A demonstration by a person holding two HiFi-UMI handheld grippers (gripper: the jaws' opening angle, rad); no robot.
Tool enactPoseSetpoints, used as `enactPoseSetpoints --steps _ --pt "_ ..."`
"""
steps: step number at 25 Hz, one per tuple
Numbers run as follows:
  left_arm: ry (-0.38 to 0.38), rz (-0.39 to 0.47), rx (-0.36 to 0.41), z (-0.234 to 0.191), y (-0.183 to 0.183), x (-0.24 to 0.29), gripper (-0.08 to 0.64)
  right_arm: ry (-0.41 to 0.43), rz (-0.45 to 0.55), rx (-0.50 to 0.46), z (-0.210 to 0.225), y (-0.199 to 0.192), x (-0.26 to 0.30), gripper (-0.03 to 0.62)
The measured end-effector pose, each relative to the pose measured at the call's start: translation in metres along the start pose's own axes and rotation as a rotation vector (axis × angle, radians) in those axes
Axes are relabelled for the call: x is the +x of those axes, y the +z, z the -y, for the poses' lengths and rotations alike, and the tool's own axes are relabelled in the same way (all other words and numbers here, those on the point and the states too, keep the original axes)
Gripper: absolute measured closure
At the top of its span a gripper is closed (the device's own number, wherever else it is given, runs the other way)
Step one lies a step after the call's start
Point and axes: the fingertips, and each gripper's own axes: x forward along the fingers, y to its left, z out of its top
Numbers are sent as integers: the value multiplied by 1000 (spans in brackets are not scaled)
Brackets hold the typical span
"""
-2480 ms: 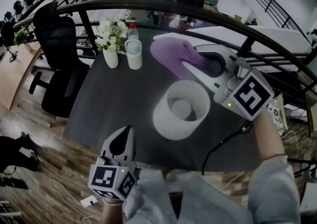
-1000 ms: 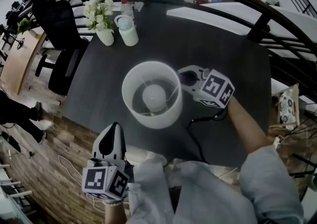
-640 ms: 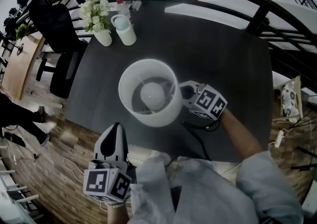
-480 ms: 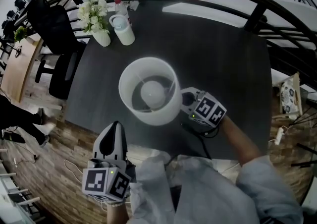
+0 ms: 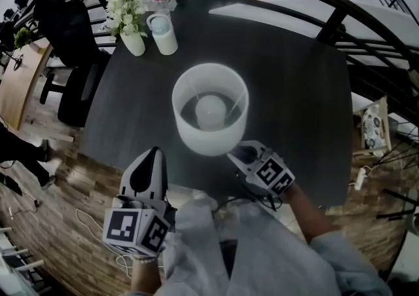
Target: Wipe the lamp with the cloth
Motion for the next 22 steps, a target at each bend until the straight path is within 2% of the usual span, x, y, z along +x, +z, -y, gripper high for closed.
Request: enactPoseSetpoints --steps 5,9,16,19,22 --pt "-21 12 -4 -15 3 -6 548 -2 -11 0 -37 0 15 543" --pt "-23 16 -9 -30 1 -13 548 37 -15 2 -70 8 35 543" --pt "-10 16 -25 -59 -2 -30 548 115 33 -64 -117 50 91 543" --pt "-1 11 -35 -71 -4 -38 548 77 53 -57 -116 73 113 543" --pt "6 10 -39 -84 -7 -44 548 -46 49 -14 -101 89 134 543"
